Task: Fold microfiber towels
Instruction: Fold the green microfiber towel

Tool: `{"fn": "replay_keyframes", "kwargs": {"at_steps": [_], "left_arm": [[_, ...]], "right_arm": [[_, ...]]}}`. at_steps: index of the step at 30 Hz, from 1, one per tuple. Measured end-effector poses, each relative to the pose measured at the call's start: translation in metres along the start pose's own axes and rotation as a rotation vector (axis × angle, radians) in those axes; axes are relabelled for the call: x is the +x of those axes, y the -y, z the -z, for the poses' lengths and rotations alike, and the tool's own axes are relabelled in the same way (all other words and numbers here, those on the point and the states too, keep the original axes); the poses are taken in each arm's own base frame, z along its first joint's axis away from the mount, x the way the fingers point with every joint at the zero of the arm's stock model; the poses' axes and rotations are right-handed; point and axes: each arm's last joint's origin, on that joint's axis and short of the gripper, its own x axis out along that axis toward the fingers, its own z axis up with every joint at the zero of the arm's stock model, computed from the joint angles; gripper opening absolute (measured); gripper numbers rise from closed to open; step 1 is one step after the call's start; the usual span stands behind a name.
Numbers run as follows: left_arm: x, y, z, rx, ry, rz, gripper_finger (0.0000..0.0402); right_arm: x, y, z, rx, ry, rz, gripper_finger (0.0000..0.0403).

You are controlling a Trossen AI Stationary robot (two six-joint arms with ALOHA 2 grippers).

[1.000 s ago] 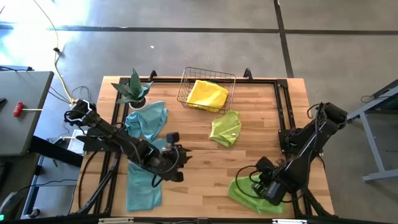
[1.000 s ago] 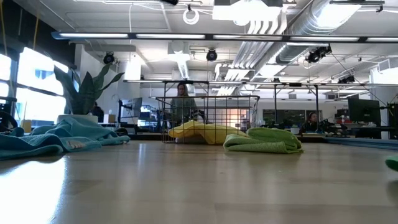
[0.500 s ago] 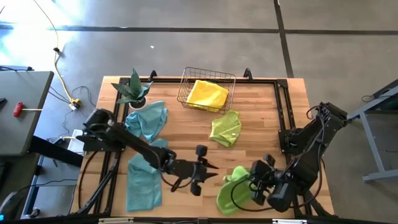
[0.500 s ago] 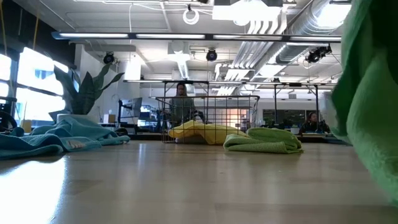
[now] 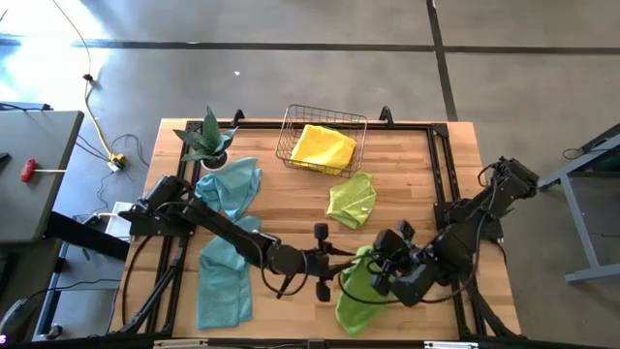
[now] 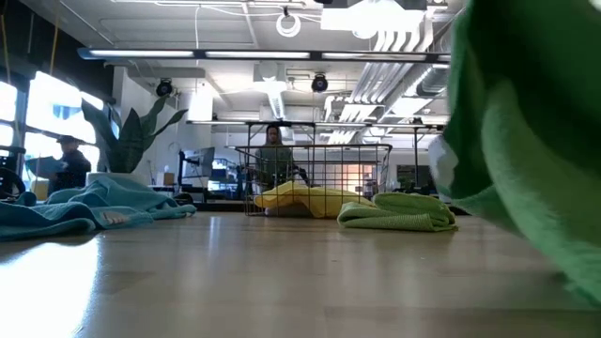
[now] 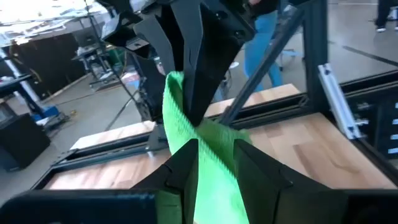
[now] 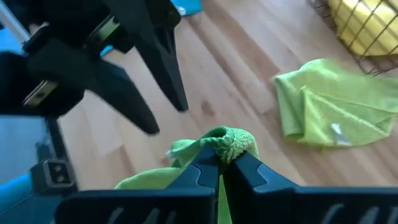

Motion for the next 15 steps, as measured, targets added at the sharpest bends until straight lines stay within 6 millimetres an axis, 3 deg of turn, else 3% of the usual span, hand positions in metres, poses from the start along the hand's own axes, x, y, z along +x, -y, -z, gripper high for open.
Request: {"fn": "replay_keyframes", "kwargs": {"at_steps": [6,11,15], "left_arm": [[0.001,-0.004,0.004,0.070,-0.045,-0.074,0.0114],[0.001,-0.009,0.009,0.123,-0.139,-0.249,0.0164],[0.001,-0.011,0.013,0.042,-0.152,-0.258,0.0204]], "right_arm": [[0.010,0.006,-0.014,-0.045,0.007,0.020,0.0000],[0.014,0.006,-0.019,-0.068,0.003,0.002,0.0000],[0.016,0.008,-0.022,-0.078,0.004,0.013,0.0000]]}}
